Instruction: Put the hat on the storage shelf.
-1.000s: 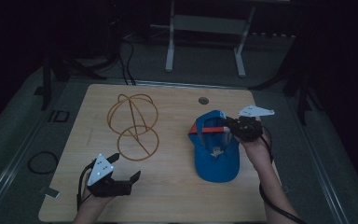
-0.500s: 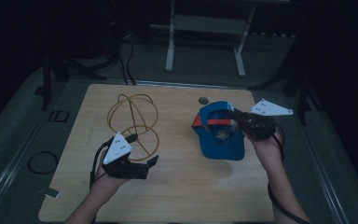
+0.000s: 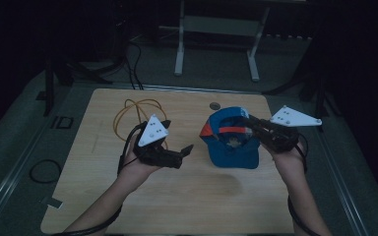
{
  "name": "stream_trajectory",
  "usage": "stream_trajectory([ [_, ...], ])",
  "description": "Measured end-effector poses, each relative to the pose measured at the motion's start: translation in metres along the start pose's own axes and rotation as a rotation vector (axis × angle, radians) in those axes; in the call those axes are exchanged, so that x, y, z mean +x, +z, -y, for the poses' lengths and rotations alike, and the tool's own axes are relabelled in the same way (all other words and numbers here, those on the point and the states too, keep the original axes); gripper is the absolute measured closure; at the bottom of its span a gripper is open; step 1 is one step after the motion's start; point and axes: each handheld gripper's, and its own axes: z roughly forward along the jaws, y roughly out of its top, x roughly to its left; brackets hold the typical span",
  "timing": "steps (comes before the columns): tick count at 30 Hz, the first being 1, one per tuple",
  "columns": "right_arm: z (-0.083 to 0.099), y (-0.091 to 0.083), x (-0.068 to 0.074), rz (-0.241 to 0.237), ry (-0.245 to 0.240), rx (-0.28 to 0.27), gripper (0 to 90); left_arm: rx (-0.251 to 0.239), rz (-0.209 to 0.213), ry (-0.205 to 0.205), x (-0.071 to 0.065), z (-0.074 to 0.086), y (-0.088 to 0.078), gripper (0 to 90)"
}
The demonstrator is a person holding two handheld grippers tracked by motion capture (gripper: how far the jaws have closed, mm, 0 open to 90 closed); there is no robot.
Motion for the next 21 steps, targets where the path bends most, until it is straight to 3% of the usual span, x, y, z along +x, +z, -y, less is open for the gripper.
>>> stream_trajectory([
  [5, -0.005, -0.002, 0.014, -0.039, -0.019, -0.017, 84.6, 0.002, 0.024, 0.012, -0.006, -0.014, 0.019, 4.8],
  [8, -0.008, -0.001, 0.023, -0.059, -0.038, -0.023, 84.6, 0.034, 0.026, 0.032, -0.008, -0.02, 0.03, 5.6],
  [12, -0.011, -0.001, 0.029, -0.085, -0.044, -0.031, 84.6, 0.066, 0.032, 0.028, -0.008, -0.026, 0.044, 6.1],
  [14, -0.013, -0.001, 0.031, -0.091, -0.049, -0.034, 84.6, 0.082, 0.012, 0.042, -0.009, -0.028, 0.05, 10.8],
  [17, -0.015, -0.001, 0.035, -0.098, -0.053, -0.039, 84.5, 0.101, 0.021, 0.034, -0.01, -0.031, 0.057, 16.3],
  [20, -0.016, 0.0, 0.037, -0.108, -0.057, -0.039, 84.5, 0.131, 0.026, 0.057, -0.015, -0.031, 0.063, 24.5],
  [21, -0.016, 0.001, 0.038, -0.107, -0.056, -0.036, 84.5, 0.129, 0.032, 0.067, -0.016, -0.03, 0.064, 33.3],
])
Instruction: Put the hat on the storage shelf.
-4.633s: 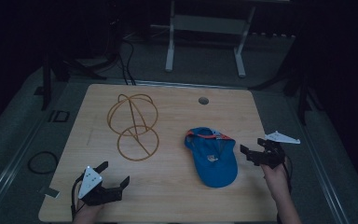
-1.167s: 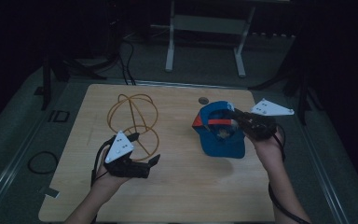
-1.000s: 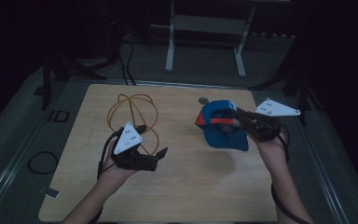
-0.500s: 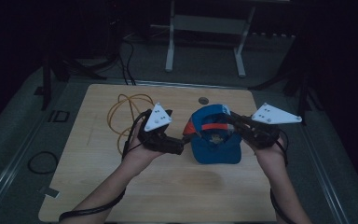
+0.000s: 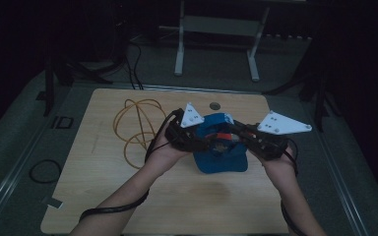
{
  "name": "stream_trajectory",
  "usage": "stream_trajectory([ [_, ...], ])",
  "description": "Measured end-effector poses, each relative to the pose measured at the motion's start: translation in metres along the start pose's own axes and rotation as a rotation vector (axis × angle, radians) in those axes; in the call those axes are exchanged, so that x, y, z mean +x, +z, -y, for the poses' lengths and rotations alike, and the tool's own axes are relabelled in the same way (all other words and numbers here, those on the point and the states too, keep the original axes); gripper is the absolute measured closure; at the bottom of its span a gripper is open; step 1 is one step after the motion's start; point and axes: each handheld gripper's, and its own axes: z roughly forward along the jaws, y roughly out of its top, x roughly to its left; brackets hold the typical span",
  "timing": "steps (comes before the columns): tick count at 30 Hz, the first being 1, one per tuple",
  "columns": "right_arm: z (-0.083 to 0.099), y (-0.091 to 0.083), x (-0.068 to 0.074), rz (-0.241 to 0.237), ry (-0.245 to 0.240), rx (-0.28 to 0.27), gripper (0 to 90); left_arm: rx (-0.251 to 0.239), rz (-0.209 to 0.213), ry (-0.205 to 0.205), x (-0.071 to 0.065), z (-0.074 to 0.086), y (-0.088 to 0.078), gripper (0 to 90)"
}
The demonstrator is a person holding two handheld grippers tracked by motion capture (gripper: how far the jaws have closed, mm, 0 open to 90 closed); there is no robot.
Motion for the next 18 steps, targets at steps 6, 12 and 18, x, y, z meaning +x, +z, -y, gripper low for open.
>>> stream_trajectory([
  [6, 0.001, 0.001, 0.003, -0.004, 0.001, -0.002, 84.5, 0.008, -0.017, 0.005, -0.002, 0.001, 0.004, 74.5],
  [12, 0.005, 0.003, 0.007, 0.005, 0.002, 0.001, 84.4, -0.018, -0.048, 0.02, -0.005, -0.002, 0.006, 87.0],
  [18, 0.011, 0.0, 0.007, -0.004, 0.045, -0.01, 83.3, -0.041, -0.073, 0.059, -0.006, -0.008, 0.002, 87.5],
])
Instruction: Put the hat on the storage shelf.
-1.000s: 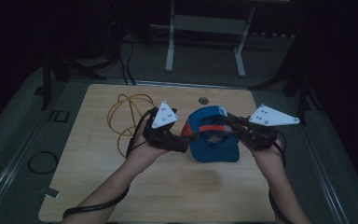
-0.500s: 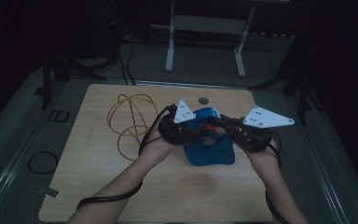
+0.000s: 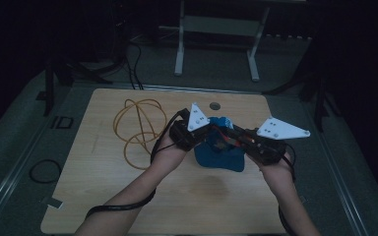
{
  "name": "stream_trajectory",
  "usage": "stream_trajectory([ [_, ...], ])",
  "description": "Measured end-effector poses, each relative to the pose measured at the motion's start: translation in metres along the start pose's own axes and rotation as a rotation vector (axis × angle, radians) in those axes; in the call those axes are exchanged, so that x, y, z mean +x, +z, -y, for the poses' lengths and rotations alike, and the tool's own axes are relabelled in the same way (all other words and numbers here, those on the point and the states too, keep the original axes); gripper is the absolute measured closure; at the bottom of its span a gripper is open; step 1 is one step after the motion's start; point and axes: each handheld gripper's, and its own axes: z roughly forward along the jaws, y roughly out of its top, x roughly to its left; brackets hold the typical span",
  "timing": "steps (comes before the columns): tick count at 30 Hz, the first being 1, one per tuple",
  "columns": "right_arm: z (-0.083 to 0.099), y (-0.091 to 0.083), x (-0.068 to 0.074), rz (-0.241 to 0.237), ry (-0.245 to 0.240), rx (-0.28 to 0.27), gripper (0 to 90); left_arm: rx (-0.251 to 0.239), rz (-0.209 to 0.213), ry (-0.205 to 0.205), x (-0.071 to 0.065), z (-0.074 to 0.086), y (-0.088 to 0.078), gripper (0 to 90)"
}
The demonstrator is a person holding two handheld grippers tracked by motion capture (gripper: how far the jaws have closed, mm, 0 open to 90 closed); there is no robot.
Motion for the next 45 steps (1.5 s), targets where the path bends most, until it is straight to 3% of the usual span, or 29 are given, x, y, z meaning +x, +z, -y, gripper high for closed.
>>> stream_trajectory([
  [3, 0.002, -0.002, 0.001, -0.014, 0.018, -0.009, 80.9, -0.024, -0.014, 0.006, 0.0, -0.003, -0.004, 87.6],
  [10, 0.004, -0.015, 0.004, -0.062, 0.039, -0.046, 60.4, -0.084, -0.029, 0.025, 0.003, -0.006, -0.016, 87.7],
  [13, 0.004, -0.022, 0.006, -0.097, 0.009, -0.089, 46.0, -0.101, -0.014, 0.042, 0.004, -0.005, -0.019, 87.7],
  [15, 0.004, -0.024, 0.008, -0.089, -0.022, -0.076, 41.3, -0.111, -0.006, 0.044, 0.006, -0.004, -0.022, 87.6],
  [17, 0.006, -0.025, 0.006, -0.08, -0.016, -0.072, 42.4, -0.122, -0.002, 0.048, 0.009, -0.004, -0.025, 87.6],
  [18, 0.008, -0.024, 0.004, -0.086, -0.007, -0.068, 43.4, -0.141, 0.027, 0.046, 0.012, -0.003, -0.027, 87.6],
  [20, 0.012, -0.025, 0.0, -0.093, 0.002, -0.068, 47.8, -0.162, 0.036, 0.046, 0.016, -0.003, -0.032, 87.5],
  [21, 0.014, -0.026, -0.001, -0.096, 0.002, -0.066, 49.8, -0.18, 0.068, 0.048, 0.019, -0.003, -0.035, 87.6],
  [23, 0.017, -0.026, -0.002, -0.096, 0.0, -0.056, 50.3, -0.207, 0.086, 0.048, 0.023, -0.002, -0.04, 87.5],
  [24, 0.019, -0.026, -0.003, -0.098, 0.002, -0.051, 51.0, -0.243, 0.144, 0.044, 0.025, -0.002, -0.044, 87.5],
  [26, 0.023, -0.025, -0.002, -0.108, 0.014, -0.044, 51.8, -0.268, 0.174, 0.031, 0.028, -0.002, -0.047, 87.5],
  [28, 0.025, -0.023, 0.001, -0.123, 0.017, -0.041, 49.9, -0.319, 0.255, 0.024, 0.032, -0.001, -0.05, 87.5],
  [33, 0.026, -0.02, 0.014, -0.162, 0.008, -0.05, 45.7, -0.372, 0.344, 0.048, 0.03, -0.001, -0.054, 87.4],
  [35, 0.026, -0.018, 0.017, -0.162, -0.004, -0.049, 45.3, -0.39, 0.382, 0.033, 0.03, -0.001, -0.054, 87.4],
  [40, 0.026, -0.011, 0.021, -0.183, 0.0, -0.05, 47.0, -0.402, 0.413, 0.016, 0.028, -0.003, -0.055, 87.4],
  [43, 0.026, -0.009, 0.022, -0.197, 0.005, -0.063, 55.3, -0.406, 0.428, 0.012, 0.027, -0.004, -0.055, 87.4],
  [45, 0.026, -0.009, 0.021, -0.195, 0.007, -0.066, 68.8, -0.408, 0.43, 0.011, 0.026, -0.005, -0.055, 87.4],
])
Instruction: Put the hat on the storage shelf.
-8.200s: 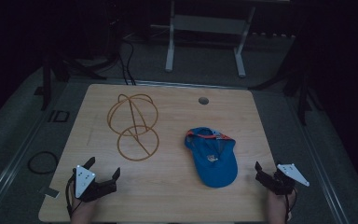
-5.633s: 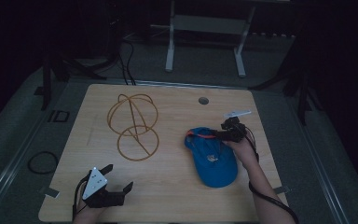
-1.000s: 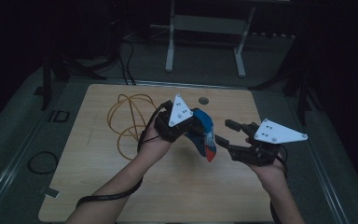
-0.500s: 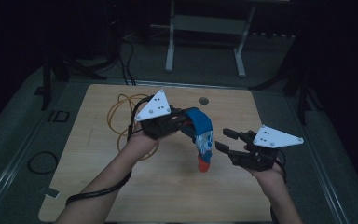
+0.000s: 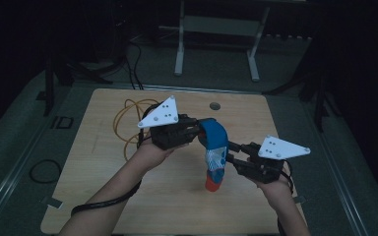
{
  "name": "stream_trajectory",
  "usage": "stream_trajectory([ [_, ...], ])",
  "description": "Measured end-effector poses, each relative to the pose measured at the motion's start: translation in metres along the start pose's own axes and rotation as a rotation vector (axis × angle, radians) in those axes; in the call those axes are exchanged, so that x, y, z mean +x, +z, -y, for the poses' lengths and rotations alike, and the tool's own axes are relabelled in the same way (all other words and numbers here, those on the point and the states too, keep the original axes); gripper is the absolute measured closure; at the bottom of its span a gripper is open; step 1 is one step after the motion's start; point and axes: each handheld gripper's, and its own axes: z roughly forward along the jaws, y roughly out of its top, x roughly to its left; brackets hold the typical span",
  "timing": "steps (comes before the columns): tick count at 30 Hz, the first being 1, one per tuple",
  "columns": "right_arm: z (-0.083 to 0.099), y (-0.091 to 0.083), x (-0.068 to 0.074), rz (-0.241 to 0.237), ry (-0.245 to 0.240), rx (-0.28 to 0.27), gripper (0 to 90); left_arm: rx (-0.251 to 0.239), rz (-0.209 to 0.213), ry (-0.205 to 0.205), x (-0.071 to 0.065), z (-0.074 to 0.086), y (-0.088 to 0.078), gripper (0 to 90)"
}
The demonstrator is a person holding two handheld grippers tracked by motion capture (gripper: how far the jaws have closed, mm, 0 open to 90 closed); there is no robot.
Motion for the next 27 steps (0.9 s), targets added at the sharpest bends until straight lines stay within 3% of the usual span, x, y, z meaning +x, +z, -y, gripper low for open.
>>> stream_trajectory([
  [3, -0.001, -0.002, 0.0, 0.037, -0.004, -0.008, 88.8, 0.02, -0.009, 0.012, 0.0, 0.001, 0.0, 87.4],
  [4, -0.002, -0.003, -0.001, 0.038, 0.008, -0.011, 90.0, 0.021, -0.009, 0.002, 0.001, 0.001, -0.001, 87.4],
  [9, -0.006, -0.011, -0.006, 0.063, 0.027, -0.014, 90.0, 0.041, -0.029, -0.008, 0.005, 0.007, -0.01, 87.3],
  [17, -0.018, -0.026, -0.012, 0.068, 0.04, -0.062, 90.0, 0.078, -0.005, -0.004, 0.007, 0.014, -0.018, 87.0],
  [23, -0.028, -0.034, -0.017, 0.089, 0.031, -0.092, 90.0, 0.126, 0.03, 0.045, 0.001, 0.019, -0.021, 86.8],
  [27, -0.031, -0.033, -0.017, 0.084, 0.027, -0.087, 90.0, 0.155, 0.03, 0.075, -0.003, 0.02, -0.023, 86.2],
])
